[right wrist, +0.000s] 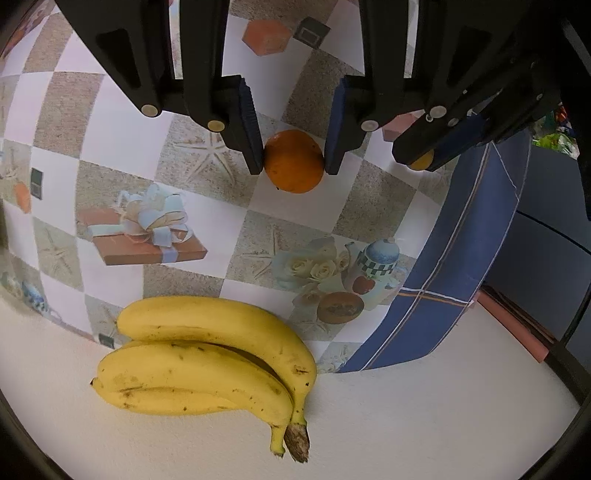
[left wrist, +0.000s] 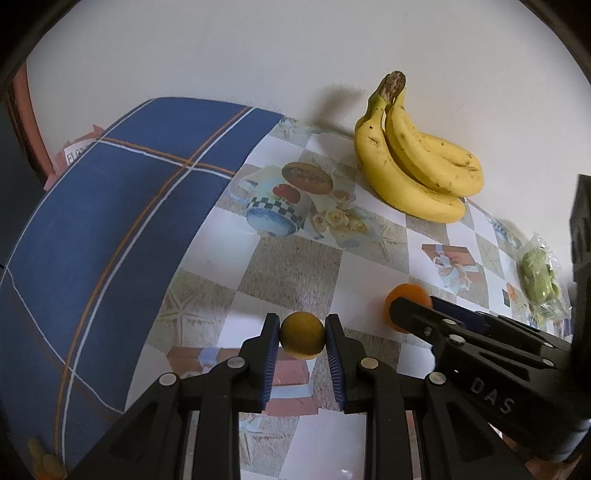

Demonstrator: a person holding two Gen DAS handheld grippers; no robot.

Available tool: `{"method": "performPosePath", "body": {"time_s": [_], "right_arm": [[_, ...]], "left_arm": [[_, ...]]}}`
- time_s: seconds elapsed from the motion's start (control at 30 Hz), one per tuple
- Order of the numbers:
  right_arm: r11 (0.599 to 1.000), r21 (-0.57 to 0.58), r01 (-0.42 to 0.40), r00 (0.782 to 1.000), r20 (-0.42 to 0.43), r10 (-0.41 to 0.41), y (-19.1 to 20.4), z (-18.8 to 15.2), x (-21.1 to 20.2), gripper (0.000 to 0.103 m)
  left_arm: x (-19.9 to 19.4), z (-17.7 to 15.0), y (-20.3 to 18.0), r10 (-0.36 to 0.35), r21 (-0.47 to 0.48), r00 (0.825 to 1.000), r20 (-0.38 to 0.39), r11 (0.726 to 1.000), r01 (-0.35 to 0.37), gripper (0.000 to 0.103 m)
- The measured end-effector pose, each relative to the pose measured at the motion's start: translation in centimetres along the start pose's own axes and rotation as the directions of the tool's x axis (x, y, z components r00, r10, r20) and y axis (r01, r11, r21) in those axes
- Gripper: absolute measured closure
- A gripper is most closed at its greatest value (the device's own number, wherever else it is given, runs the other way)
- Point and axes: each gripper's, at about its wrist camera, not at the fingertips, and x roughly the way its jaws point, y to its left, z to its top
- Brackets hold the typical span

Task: Organize fruits
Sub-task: 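Carry the yellow fruit and mandarin over the steel bowl with both grippers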

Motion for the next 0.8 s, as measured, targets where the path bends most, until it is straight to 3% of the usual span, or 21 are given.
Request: {"method": "performPosePath", "body": {"time_s": [0.33, 0.8], "right_arm": [[0.999, -0.006, 0.036, 0.999, 0.006, -0.036, -0.9, -2.5, -3.9, 0.068], [0.991, 0.016, 0.131, 0.990, 0.047, -0.132, -3.4, -9.9, -16.0, 0.068]], "left_arm": [[-1.8, -1.5, -1.0, 0.001, -0.038, 0.999, -0.037, 0.999, -0.002, 0.076], [-10.0, -7.3, -7.8, -0.042, -0.036, 0.998, -0.043, 0.999, 0.040, 0.076]]}}
